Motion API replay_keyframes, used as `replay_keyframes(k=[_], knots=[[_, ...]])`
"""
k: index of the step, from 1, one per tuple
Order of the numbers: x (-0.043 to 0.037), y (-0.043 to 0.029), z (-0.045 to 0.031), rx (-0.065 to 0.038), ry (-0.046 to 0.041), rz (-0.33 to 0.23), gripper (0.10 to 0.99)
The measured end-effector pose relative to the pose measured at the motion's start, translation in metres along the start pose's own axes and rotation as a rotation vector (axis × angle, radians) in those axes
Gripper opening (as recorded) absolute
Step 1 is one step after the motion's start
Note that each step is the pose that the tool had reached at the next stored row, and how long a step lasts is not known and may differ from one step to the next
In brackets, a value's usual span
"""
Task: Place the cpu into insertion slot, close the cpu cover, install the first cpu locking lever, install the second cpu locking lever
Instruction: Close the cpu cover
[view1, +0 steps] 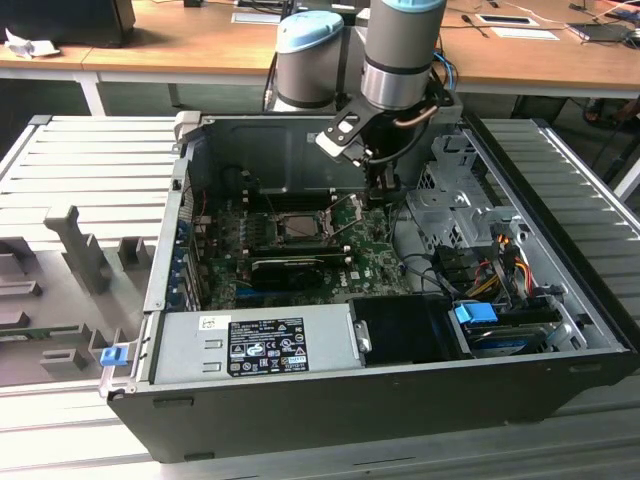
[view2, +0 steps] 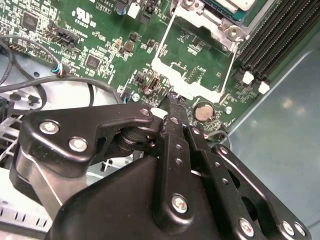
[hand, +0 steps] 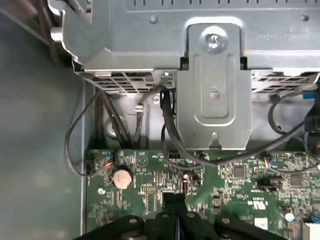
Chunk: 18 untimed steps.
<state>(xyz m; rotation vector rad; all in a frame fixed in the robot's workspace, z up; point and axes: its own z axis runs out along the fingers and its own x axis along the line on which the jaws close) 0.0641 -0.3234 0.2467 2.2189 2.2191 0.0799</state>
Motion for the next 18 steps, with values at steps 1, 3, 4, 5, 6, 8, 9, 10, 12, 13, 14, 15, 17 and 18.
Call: replay_keyframes(k=[1,3,4,5,6,8,9,10,12,13,14,15,17,18], knots=[[-0.0001,0.0,0.0,0.015,-0.0002,0.001,0.106],[0.0,0.0,0.0001,0.045,0.0001,0.002,0.106],[0.0,0.0,0.0001,0.048,0.0,0.002,0.106],[0.0,0.0,0.0001,0.048,0.0,0.002,0.106],[0.0,-0.0004,0.0001,0.049,0.0002,0.002,0.106],[0.0,-0.0027,0.0001,0.049,0.0002,0.002,0.106],[0.0,-0.0038,0.0,0.049,0.0002,0.002,0.106],[0.0,-0.0048,0.0,0.049,0.0002,0.002,0.106],[0.0,-0.0064,-0.0001,0.049,0.0002,0.002,0.106],[0.0,-0.0073,-0.0001,0.049,0.0002,0.002,0.106],[0.0,-0.0083,-0.0002,0.049,0.0002,0.002,0.106],[0.0,-0.0094,-0.0002,0.049,0.0002,0.002,0.106],[0.0,-0.0134,-0.0003,0.049,0.0003,0.002,0.106],[0.0,-0.0159,-0.0005,0.048,0.0001,0.002,0.106]])
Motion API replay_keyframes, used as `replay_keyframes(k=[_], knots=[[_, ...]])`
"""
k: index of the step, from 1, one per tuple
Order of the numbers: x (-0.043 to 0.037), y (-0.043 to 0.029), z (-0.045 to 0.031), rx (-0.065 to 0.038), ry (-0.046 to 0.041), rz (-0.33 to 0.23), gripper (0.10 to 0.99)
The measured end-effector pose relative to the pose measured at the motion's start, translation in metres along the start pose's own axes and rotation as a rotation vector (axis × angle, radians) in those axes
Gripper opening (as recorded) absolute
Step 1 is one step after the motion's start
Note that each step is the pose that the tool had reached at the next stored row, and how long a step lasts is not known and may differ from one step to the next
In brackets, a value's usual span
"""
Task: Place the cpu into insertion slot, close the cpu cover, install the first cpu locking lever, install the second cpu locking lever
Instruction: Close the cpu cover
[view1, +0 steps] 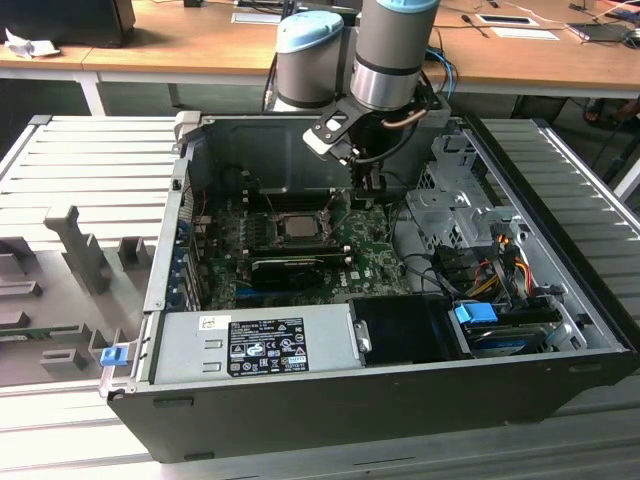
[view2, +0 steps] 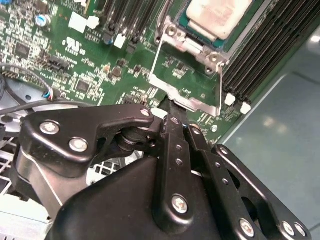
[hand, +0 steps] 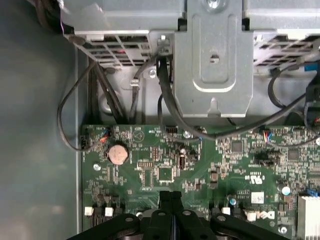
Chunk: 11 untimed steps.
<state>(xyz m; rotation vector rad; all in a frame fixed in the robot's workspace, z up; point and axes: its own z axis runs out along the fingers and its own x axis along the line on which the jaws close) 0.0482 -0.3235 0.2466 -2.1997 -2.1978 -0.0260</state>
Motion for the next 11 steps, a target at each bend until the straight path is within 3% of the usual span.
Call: replay_keyframes(k=[6,11], knots=[[0.0,-0.0085,0.0001,0.0,0.0001,0.0,0.106],[0.0,-0.0098,0.0001,-0.001,0.0,-0.001,0.106]])
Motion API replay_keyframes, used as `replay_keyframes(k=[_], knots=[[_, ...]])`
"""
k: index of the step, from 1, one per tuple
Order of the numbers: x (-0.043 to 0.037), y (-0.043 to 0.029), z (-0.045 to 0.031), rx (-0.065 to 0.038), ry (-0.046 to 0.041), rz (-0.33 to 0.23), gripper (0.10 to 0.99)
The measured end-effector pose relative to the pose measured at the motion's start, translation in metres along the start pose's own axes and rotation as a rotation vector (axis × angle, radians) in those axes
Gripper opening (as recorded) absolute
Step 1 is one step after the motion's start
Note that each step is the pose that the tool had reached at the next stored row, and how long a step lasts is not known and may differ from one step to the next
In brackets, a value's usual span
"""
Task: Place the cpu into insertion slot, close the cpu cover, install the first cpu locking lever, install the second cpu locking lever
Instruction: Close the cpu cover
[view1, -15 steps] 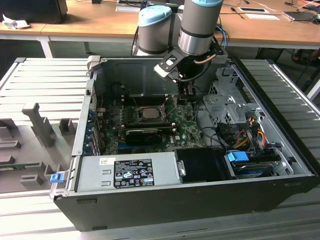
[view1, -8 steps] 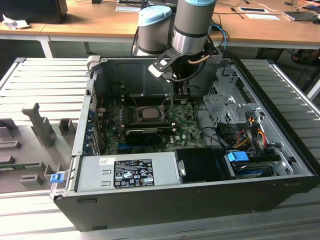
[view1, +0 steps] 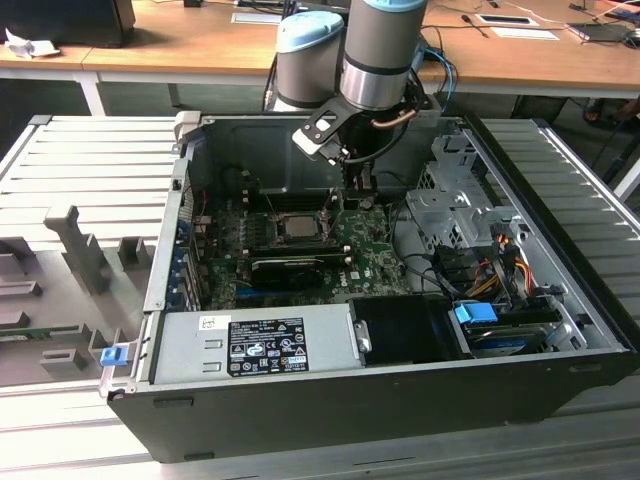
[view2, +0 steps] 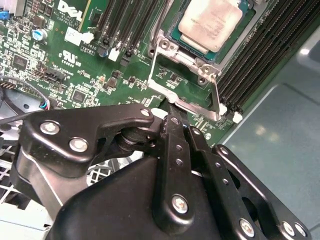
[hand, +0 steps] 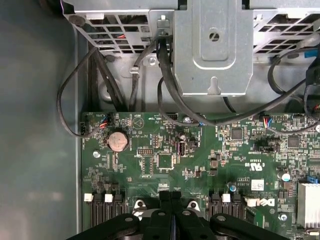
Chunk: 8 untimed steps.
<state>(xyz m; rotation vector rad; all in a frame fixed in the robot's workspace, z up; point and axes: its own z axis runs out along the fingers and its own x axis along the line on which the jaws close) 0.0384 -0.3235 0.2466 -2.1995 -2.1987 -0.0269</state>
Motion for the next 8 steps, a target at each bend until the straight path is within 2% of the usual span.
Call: replay_keyframes(k=[8], knots=[[0.0,-0.0033,0.0,0.0,0.0002,0.0,0.106]])
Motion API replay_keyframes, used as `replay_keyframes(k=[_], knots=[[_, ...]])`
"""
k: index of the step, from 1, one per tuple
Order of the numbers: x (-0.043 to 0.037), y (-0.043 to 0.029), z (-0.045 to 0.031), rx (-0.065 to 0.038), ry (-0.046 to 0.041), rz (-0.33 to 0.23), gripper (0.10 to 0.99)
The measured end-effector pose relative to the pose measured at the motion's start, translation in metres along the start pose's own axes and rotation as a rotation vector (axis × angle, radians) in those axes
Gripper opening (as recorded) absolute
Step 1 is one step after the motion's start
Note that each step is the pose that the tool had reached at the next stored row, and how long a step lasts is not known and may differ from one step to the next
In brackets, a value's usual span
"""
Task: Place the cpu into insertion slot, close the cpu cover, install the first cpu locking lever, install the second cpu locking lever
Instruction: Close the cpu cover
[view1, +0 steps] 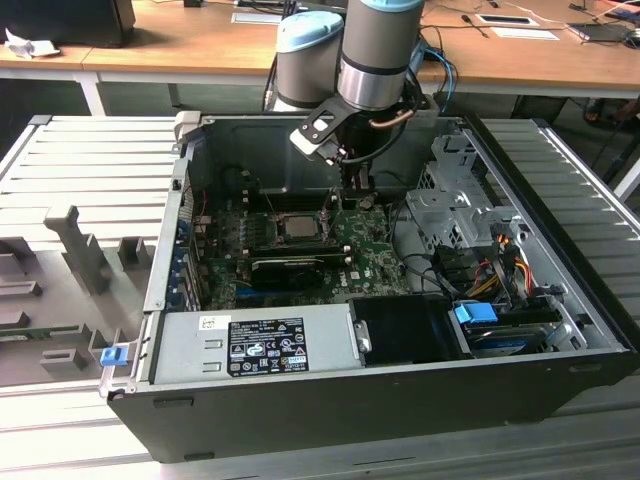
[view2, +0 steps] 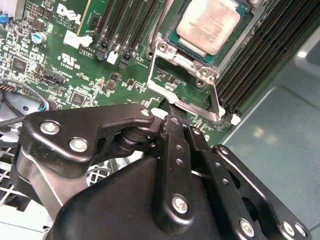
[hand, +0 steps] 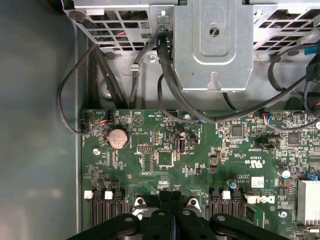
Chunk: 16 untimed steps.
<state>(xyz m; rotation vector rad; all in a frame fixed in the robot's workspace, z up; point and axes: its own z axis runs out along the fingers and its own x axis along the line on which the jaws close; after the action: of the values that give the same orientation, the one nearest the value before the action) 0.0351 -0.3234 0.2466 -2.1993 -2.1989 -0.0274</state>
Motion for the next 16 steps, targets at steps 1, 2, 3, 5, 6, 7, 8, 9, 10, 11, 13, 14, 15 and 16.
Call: replay_keyframes(k=[1,2,3,5,6,7,8,9,10,11,13,14,15,16], knots=[[0.0,-0.0005,0.0,0.0,0.0,0.0,0.106],[0.0,-0.0013,0.0,-0.001,0.0,0.0,0.106],[0.0,-0.0016,0.0,-0.001,0.0,0.0,0.106],[0.0,-0.0022,0.0,-0.001,0.0,0.0,0.106],[0.0,-0.0026,0.0,-0.001,0.0,0.0,0.106],[0.0,-0.0032,0.0,-0.001,0.0,0.0,0.106],[0.0,-0.0043,0.0001,-0.001,0.0,0.0,0.106],[0.0,-0.0049,0.0001,-0.001,0.0,0.0,0.106],[0.0,-0.0058,0.0001,-0.001,0.0,0.0,0.106],[0.0,-0.0063,0.0001,-0.001,0.0001,0.0,0.106],[0.0,-0.0072,0.0001,-0.001,0.0,0.0,0.106],[0.0,-0.0078,0.0001,-0.001,0.0001,0.0,0.106],[0.0,-0.0083,0.0001,-0.001,0.0,0.0,0.106],[0.0,-0.0091,0.0001,-0.001,0.0001,0.0,0.106]])
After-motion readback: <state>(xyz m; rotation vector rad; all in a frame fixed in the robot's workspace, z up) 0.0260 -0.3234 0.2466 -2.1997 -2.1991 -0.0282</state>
